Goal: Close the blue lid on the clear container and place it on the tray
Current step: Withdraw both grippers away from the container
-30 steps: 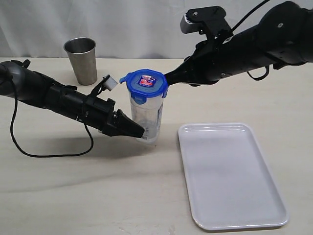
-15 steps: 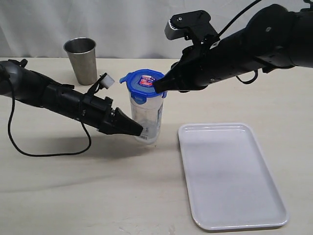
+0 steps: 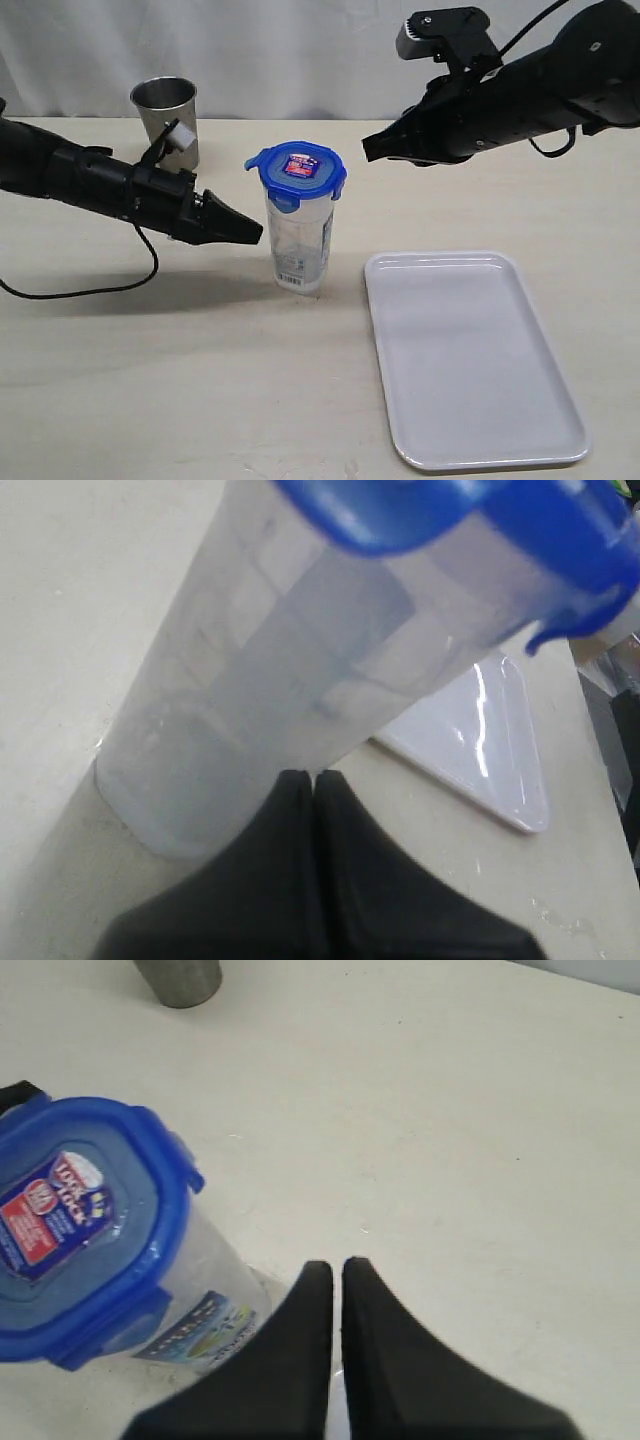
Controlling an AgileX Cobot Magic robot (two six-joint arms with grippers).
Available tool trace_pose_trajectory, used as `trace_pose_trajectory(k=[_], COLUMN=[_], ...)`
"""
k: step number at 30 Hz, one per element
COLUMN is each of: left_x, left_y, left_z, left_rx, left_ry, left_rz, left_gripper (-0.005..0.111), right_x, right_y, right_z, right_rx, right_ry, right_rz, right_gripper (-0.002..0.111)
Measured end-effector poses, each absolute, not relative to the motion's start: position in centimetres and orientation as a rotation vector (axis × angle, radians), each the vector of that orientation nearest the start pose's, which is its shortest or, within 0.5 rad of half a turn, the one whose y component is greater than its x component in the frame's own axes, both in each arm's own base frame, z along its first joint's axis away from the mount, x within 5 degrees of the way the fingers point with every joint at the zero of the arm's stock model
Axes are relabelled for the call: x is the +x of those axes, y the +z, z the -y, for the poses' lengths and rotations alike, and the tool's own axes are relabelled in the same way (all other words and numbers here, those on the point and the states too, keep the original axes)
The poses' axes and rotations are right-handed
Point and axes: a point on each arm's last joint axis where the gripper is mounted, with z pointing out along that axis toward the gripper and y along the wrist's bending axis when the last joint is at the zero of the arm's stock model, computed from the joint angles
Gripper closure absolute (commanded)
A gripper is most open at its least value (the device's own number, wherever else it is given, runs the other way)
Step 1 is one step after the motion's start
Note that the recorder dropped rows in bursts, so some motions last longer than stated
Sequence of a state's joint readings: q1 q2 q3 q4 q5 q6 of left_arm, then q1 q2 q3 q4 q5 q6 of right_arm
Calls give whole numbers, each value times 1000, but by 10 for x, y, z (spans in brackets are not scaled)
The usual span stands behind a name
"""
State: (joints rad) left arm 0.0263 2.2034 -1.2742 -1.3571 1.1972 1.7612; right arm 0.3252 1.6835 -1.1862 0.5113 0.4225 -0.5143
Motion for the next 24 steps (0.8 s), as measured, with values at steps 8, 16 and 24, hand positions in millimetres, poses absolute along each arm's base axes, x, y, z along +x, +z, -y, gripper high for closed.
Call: trace_pose_trajectory(k=[8,16,24], left_x=[378,321,274], left_y=[149,197,205], left_z=[20,38,105], left_rx=[623,518,769], left_ry=[-693,-529,-751], left_rz=[-2237,-2149,-1987], left_gripper=[107,107,107], right_x=[355,355,348], right_y=[258,258,257], right_z=[-118,-117,-131], right_rx=[-452,-454,-556], right_ry=[339,343,407], right_rz=[-2292,-2299,-2290], right_gripper=[104,104,104])
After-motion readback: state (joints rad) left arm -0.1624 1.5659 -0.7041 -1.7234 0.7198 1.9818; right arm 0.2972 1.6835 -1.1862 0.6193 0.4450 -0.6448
